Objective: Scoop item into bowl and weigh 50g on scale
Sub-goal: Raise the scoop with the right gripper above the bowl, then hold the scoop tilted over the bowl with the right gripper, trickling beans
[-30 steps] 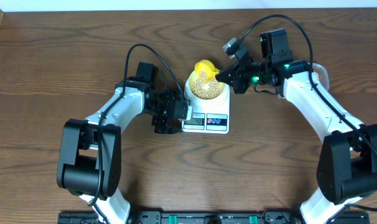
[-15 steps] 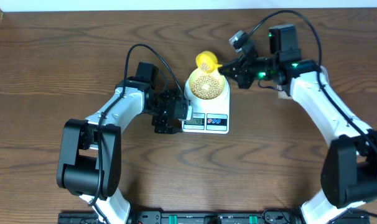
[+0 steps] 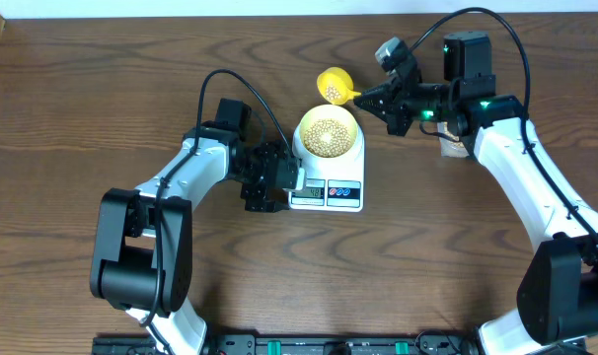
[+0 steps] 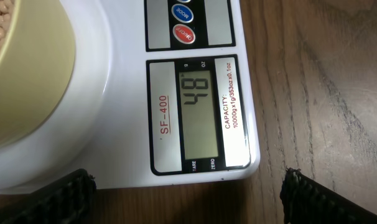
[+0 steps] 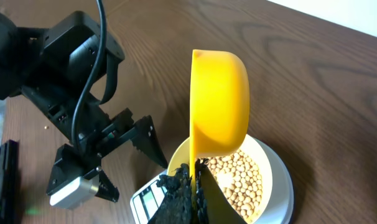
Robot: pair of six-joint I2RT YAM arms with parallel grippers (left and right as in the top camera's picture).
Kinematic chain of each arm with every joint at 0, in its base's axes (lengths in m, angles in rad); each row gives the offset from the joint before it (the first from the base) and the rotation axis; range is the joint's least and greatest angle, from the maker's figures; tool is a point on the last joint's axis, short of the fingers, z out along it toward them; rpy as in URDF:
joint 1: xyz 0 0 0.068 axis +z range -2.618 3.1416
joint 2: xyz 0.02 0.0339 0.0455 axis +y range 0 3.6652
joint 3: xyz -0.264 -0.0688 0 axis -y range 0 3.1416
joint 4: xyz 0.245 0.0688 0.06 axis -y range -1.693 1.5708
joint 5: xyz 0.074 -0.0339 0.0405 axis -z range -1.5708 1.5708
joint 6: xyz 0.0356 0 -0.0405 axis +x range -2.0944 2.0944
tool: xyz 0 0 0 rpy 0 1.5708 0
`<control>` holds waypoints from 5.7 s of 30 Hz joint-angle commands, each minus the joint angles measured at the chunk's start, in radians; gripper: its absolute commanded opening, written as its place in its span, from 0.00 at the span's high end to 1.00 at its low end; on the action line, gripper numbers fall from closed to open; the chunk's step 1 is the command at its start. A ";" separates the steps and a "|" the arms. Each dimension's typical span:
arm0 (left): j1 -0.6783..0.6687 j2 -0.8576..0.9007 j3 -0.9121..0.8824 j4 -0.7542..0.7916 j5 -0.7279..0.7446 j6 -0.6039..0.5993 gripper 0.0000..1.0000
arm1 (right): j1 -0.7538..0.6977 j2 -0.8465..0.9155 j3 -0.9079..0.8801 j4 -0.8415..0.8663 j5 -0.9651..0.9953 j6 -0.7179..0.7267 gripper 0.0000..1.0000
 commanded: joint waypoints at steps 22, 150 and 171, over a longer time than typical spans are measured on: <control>-0.001 0.016 -0.010 -0.003 0.017 0.014 0.02 | 0.011 -0.015 0.000 -0.134 0.111 -0.269 0.99; -0.001 0.016 -0.010 -0.003 0.017 0.014 0.03 | 0.024 -0.015 0.000 -0.142 0.084 -0.292 0.99; -0.001 0.016 -0.010 -0.003 0.017 0.014 0.03 | 0.023 -0.015 0.000 -0.101 0.083 -0.235 0.99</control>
